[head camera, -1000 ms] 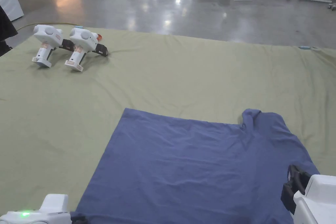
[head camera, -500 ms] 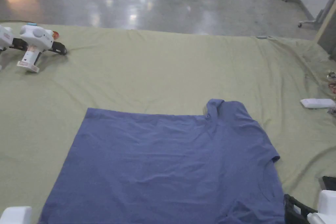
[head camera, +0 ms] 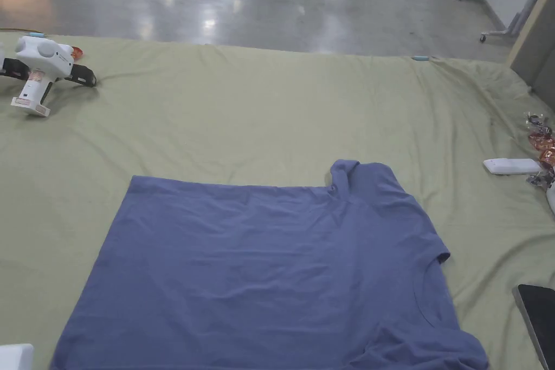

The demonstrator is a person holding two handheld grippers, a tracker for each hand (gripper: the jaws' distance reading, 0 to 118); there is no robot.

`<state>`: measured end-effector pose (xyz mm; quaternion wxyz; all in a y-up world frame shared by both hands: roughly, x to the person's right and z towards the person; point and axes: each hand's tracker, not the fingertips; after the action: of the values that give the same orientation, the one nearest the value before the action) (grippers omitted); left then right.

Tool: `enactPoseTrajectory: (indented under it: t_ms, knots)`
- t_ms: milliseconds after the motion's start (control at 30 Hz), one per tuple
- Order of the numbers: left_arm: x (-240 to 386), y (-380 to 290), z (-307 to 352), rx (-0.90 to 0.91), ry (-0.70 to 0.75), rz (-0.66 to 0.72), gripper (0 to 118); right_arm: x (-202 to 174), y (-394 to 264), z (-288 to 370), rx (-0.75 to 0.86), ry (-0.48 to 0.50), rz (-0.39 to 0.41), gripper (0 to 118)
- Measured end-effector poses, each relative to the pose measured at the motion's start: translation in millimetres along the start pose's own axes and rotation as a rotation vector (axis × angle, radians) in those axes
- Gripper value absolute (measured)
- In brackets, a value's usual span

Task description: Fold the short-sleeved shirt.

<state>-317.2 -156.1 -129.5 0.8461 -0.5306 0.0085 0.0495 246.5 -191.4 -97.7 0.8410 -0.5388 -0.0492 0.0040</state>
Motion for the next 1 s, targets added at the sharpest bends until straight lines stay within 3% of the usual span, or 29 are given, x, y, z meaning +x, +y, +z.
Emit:
enactPoseTrajectory:
  t_ms: [67, 133, 300, 567, 700, 1000]
  knots:
    - [-1, -1, -1, 0.001, -0.003, 0.000, 3, -1, 2, -7, -0.015, 0.001, 0.010, 34]
    - [-2, -1, 0, 0.003, -0.005, 0.001, 3, 0, 8, -3, -0.026, 0.007, 0.010, 8]
    - [-4, -1, 4, 0.015, -0.006, 0.008, 3, -8, 8, 10, 0.001, -0.019, 0.092, 7]
    - [-14, 17, 28, 0.155, -0.081, 0.072, 2, 0, 31, 53, 0.127, 0.016, 0.027, 7]
    - [-15, 42, 35, 0.217, -0.122, 0.099, 2, 1, 62, 64, 0.178, 0.026, 0.031, 7]
    - [-10, 119, 14, 0.269, -0.130, 0.121, 2, 4, 138, 47, 0.236, 0.023, 0.012, 7]
